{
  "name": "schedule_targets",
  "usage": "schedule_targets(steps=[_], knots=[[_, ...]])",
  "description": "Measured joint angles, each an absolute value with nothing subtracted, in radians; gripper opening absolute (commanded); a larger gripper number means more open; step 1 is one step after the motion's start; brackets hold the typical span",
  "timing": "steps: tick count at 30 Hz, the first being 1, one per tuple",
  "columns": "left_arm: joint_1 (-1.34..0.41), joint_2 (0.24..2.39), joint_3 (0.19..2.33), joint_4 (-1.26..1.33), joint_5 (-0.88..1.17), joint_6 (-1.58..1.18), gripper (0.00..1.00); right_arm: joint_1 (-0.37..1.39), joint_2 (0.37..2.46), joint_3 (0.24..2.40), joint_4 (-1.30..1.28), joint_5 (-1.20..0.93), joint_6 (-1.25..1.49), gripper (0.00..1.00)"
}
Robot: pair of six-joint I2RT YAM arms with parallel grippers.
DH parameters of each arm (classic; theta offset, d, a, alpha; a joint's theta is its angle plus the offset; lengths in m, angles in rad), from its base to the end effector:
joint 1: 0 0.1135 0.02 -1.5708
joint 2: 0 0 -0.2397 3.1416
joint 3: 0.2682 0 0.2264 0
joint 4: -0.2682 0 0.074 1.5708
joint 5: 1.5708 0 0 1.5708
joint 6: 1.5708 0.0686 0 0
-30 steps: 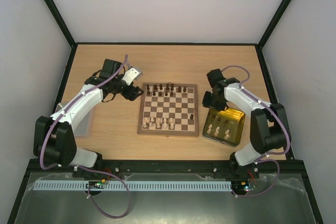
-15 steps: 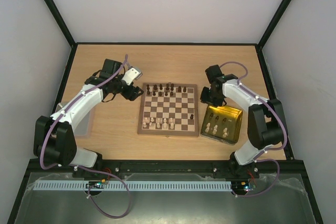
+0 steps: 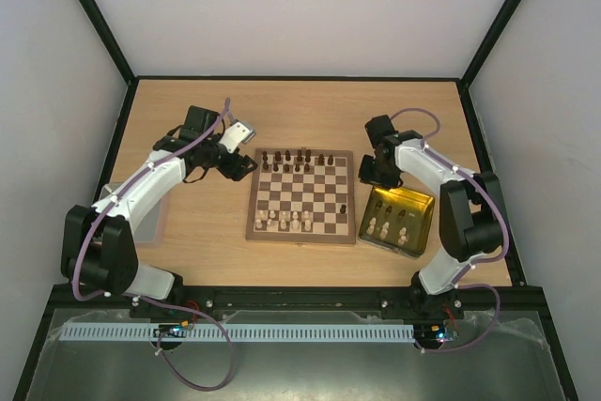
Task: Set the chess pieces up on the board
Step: Pick up the chess piece at the center of the board.
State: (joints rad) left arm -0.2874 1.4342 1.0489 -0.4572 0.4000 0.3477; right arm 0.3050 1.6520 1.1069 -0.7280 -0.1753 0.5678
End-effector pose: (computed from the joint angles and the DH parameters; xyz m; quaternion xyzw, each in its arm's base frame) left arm 0.2835 -0.1117 0.2221 0.3532 0.8479 -0.1750 0.3545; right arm 0.2814 0.1011 0.1552 0.1162 0.9784 0.1409 0.0973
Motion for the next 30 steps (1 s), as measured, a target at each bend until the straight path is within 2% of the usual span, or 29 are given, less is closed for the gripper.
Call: schedule_targets(steps=[7,15,25,30], knots=[[-0.288,1.434,1.049,-0.457,0.400,0.348,0.76,0.331,1.681,1.145,-0.729,-0.172,0.565,0.36],[-0.288,1.435,1.049,-0.457,0.400,0.348,0.76,0.453,1.683,1.203,-0.749,-0.125,0.569,0.35],[-0.288,1.439,1.049,-0.457,0.400,0.351,0.76,0.514,1.536,1.163,-0.840,-0.063,0.569,0.33],[-0.288,1.442,1.049,-0.457,0.400,0.351,0.76,0.568,1.507,1.131,-0.854,-0.064,0.580,0.37]])
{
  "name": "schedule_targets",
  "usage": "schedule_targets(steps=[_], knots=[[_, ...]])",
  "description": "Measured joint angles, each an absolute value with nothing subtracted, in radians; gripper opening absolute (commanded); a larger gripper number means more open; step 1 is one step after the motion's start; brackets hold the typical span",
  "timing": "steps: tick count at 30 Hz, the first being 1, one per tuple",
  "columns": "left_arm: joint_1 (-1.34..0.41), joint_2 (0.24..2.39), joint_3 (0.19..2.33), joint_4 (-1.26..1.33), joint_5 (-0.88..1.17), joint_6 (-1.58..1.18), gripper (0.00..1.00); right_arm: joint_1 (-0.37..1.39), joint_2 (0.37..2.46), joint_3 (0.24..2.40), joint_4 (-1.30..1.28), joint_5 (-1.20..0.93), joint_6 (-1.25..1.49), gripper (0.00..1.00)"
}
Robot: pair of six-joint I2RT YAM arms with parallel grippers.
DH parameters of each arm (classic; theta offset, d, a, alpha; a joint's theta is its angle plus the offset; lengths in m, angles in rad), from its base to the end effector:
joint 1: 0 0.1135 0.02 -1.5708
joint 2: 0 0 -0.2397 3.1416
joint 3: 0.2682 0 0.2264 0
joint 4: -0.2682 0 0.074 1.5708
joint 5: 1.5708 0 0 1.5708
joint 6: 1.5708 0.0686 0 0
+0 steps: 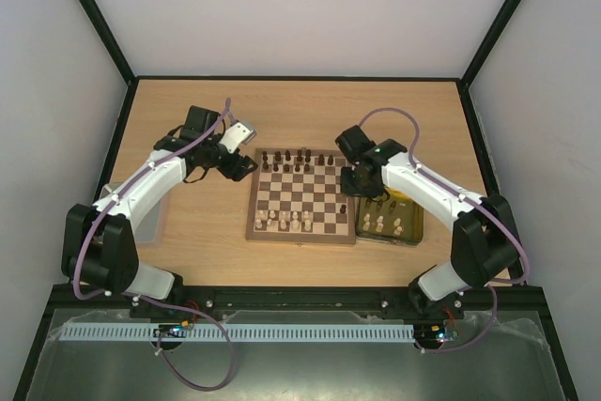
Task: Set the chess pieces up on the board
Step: Pick up the chess piece at the center of the board.
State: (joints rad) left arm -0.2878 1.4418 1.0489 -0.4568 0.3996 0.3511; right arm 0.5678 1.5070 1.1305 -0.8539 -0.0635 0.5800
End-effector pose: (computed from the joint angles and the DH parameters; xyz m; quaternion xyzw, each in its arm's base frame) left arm 0.2843 -0.1120 0.2200 0.3545 0.8487 -0.1747 0.3515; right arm 0.2315 0.1528 0.1940 0.0006 0.9851 0.1182 0.1252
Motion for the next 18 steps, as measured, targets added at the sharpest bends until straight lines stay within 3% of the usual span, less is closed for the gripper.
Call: schedule_targets(steps=[12,18], knots=[[-0.288,1.442,1.049,-0.457,0.399,0.351,0.76,0.668,1.525,1.095,-0.851,-0.074,0.614,0.41],[-0.288,1.442,1.049,-0.457,0.399,0.352,0.76,0.670,1.539,1.069,-0.837,-0.076,0.614,0.37]])
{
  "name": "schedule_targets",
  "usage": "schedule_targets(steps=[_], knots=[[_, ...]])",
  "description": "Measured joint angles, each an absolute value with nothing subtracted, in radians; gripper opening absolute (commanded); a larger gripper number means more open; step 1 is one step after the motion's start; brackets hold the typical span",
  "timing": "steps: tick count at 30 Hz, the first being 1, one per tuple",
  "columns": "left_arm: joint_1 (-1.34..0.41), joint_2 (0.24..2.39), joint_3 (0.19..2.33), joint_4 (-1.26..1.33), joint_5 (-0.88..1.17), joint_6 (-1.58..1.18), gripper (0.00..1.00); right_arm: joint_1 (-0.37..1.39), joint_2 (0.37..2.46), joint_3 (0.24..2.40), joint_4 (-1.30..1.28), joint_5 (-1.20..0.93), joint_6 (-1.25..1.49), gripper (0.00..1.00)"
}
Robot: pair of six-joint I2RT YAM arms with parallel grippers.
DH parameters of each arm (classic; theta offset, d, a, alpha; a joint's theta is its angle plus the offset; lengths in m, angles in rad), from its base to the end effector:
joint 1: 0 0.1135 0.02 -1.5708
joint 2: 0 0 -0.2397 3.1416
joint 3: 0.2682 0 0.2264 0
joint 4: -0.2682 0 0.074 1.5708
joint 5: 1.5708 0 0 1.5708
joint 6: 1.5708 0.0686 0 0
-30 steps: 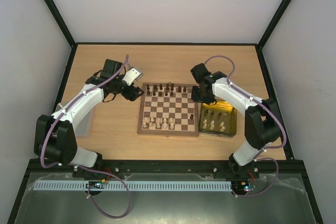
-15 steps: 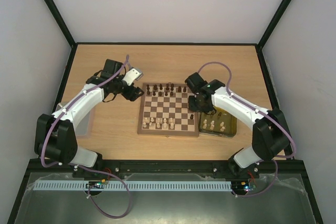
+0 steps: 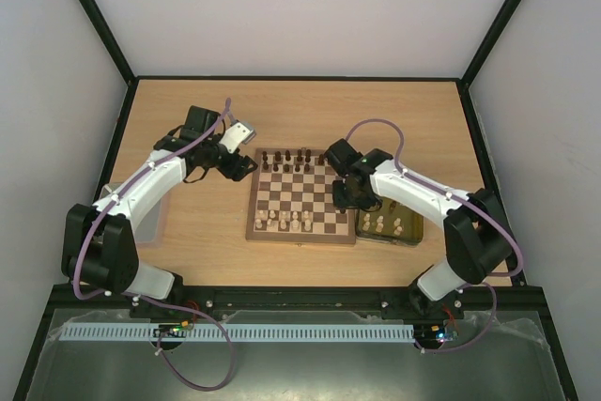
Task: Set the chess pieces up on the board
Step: Pick up the chess piece at the center of the board.
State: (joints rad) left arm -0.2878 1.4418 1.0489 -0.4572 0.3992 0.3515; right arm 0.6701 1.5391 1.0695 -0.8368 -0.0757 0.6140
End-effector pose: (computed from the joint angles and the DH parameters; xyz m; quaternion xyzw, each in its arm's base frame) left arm 0.2843 -0.1120 0.2200 0.3546 0.8488 -0.1744 0.3513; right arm 0.2095 0.1726 0.1703 -0.0328 0.9900 0.1089 0.0830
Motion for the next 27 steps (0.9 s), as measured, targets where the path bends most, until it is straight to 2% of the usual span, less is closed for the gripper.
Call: schedule_targets(steps=[12,15,18,27], knots=[[-0.288,1.442,1.049,-0.457,0.396,0.352,0.76,0.670,1.584,1.056,-0.799,-0.091,0.614,0.34],[-0.288,1.442,1.049,-0.457,0.394,0.352,0.76,0.670,1.592,1.050,-0.787,-0.097,0.614,0.28],[-0.288,1.442,1.049,-0.457,0.392,0.352,0.76,0.670,1.599,1.039,-0.776,-0.101,0.615,0.16],[-0.288,1.442,1.049,-0.456,0.392,0.352,0.76,0.670,1.607,1.037,-0.773,-0.108,0.617,0.02]])
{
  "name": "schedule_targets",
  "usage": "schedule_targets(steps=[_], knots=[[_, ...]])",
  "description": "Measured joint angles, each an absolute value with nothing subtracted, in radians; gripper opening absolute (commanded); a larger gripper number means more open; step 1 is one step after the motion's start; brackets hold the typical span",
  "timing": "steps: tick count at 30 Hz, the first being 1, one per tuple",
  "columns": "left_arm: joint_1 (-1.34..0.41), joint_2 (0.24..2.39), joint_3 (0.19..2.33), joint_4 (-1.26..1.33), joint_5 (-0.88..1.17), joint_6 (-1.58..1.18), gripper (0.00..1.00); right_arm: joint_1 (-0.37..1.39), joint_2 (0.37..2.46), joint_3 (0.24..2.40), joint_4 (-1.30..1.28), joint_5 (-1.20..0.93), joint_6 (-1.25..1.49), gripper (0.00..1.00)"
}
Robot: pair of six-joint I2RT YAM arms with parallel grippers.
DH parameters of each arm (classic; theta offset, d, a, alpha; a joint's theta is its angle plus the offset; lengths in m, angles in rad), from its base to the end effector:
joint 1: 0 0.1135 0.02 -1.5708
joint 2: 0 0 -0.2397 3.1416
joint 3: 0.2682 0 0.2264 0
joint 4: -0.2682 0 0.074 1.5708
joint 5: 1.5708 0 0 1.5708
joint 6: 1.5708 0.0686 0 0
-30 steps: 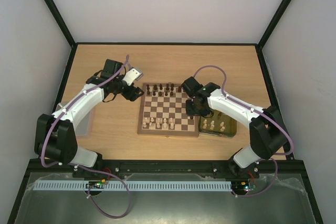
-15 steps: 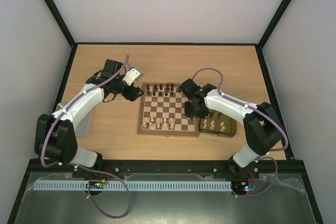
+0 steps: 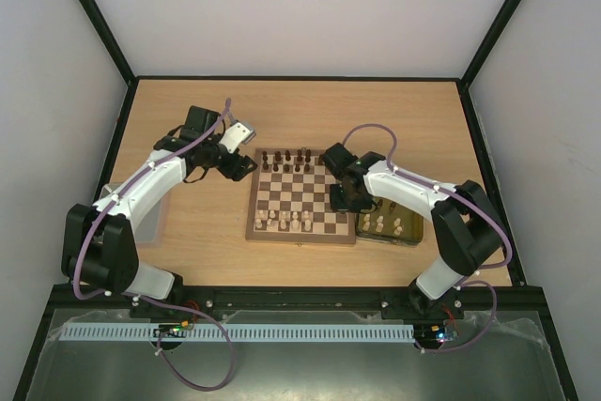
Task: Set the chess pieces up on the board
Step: Pick up the chess piece at the center of the board, then place the chess piece on the chessboard.
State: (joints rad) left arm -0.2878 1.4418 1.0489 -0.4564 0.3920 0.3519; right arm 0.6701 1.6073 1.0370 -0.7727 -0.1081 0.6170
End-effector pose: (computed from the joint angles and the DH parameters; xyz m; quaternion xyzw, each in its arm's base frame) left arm 0.2846 -0.1116 0.2199 0.3538 0.8496 -0.1710 0.3519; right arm 0.2125 0.1778 0.1472 -0.0325 0.9916 0.1110 0.0586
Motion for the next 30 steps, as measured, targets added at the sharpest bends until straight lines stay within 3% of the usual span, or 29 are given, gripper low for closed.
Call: schedule_targets(steps=[16,30], knots=[[-0.288,1.442,1.049,-0.455,0.392,0.352,0.76,0.654,1.673,1.212,-0.857,-0.044,0.585,0.02],[-0.288,1.441,1.049,-0.455,0.394,0.358,0.76,0.468,1.904,1.525,-0.940,-0.029,0.511,0.02]])
